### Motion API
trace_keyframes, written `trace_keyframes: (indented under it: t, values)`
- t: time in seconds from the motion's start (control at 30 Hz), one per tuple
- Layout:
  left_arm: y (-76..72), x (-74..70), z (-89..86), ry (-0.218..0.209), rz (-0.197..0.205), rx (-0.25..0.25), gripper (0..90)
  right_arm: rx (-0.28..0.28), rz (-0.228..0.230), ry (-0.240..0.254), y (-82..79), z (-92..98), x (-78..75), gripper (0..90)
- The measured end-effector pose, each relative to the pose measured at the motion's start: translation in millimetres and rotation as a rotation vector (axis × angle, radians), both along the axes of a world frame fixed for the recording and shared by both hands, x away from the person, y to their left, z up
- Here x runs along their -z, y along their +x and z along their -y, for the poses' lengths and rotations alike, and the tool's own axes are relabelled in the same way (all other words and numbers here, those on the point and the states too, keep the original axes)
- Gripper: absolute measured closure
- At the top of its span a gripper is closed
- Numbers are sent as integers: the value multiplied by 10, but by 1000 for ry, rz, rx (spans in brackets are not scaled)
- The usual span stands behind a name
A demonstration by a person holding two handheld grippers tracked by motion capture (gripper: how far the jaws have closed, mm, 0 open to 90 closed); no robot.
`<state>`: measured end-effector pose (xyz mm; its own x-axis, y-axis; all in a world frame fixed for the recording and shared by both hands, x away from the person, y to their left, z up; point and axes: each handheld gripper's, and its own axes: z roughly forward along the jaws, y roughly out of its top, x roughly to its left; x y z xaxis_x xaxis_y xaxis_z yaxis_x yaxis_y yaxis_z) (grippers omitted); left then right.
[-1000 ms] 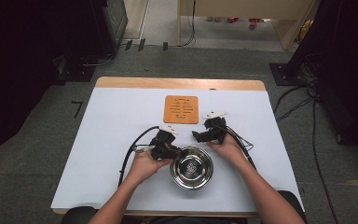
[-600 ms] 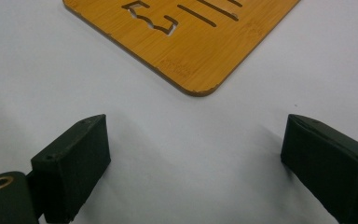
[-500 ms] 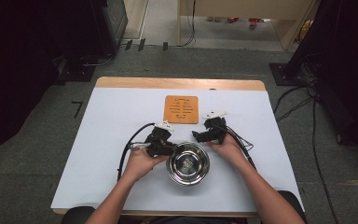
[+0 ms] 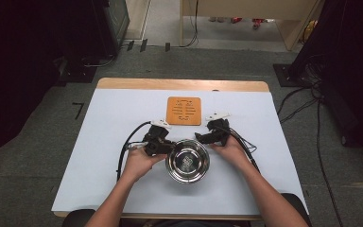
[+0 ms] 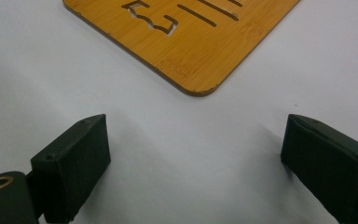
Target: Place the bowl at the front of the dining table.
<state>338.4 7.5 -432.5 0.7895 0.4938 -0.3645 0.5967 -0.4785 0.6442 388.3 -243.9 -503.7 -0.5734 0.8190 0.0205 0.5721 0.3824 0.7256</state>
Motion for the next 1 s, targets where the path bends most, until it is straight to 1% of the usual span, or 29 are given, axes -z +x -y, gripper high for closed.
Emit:
trace_keyframes:
  t: [0.1,0.2,0.3,0.37,0.53,0.57,0.73,0.9,1.0]
  values:
    - [13,-9,-11,12,4,-4,846,1,0,0,0,0,0,73]
    - [16,-16,-12,15,7,-2,846,1,0,0,0,0,0,73]
    - [20,-31,-15,31,26,14,846,-1,1,-2,-1,0,0,73]
    - [39,-31,-30,24,21,11,846,0,0,-2,-1,0,0,73]
    - [64,-31,-59,26,21,0,846,-1,1,-1,1,0,0,73]
    - [74,-33,-76,19,15,0,846,-1,1,-1,0,0,0,73]
    - [86,-41,-90,25,15,12,846,-1,0,-1,0,0,0,73]
    - [126,-39,-152,27,14,-14,846,-1,1,-1,0,0,0,73]
    - [139,-43,-174,22,8,-19,846,-1,1,-1,0,0,0,73]
